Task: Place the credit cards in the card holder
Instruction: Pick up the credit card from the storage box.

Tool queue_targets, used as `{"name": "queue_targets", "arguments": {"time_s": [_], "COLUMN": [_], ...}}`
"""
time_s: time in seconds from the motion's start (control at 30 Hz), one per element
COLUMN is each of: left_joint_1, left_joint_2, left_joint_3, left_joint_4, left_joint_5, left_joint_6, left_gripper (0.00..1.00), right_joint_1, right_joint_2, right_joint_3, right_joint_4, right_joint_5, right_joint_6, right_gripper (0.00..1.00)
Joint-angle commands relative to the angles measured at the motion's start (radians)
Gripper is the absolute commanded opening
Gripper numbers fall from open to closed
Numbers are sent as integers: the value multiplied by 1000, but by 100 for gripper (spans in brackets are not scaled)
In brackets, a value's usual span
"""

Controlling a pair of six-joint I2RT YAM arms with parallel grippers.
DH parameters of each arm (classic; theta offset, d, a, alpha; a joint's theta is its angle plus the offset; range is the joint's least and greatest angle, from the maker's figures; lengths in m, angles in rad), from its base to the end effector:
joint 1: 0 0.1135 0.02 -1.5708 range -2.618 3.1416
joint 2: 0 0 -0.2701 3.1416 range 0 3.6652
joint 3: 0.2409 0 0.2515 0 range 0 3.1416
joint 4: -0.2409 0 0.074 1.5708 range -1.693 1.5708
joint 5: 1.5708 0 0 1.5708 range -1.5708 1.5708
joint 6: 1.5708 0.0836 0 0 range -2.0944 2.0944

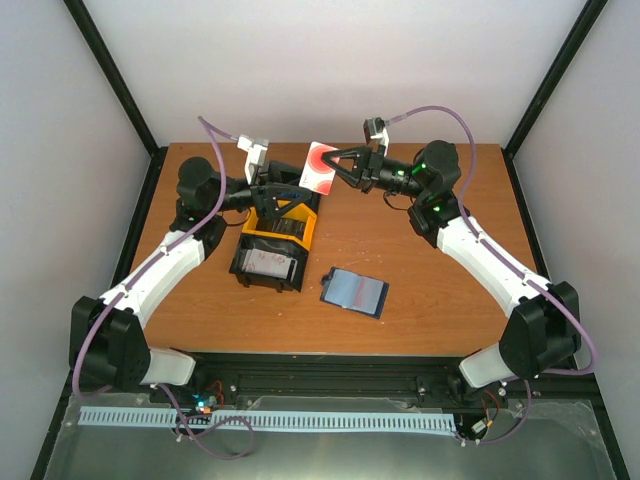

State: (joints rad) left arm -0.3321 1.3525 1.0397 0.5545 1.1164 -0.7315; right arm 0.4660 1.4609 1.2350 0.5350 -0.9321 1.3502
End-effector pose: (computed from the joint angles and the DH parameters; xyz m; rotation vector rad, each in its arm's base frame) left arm 0.2779 -0.1753 0.3856 0.7678 1.4994 -1.5616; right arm 0.2913 0.2216 0.4234 -0.2814 1.7330 2.0081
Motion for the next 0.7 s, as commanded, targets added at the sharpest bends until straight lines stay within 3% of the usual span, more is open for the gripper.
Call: {"name": "queue_targets", "arguments": {"time_s": [0.0, 0.67], "left_joint_1": [1, 1], "left_joint_2": [-12, 1], "left_joint_3": [-3, 32], "left_joint_4": [86, 2], "left_joint_5": [41, -50], "left_joint_6": [-6, 26], "left_gripper": [96, 93], "right_joint_1": [6, 8], "right_joint_2": [-26, -28], "right_joint_3": [-13, -15], "right_joint_4": [9, 75], "right_joint_5": [-4, -33], "right_joint_6": [-8, 49], "right_gripper": [3, 3]}}
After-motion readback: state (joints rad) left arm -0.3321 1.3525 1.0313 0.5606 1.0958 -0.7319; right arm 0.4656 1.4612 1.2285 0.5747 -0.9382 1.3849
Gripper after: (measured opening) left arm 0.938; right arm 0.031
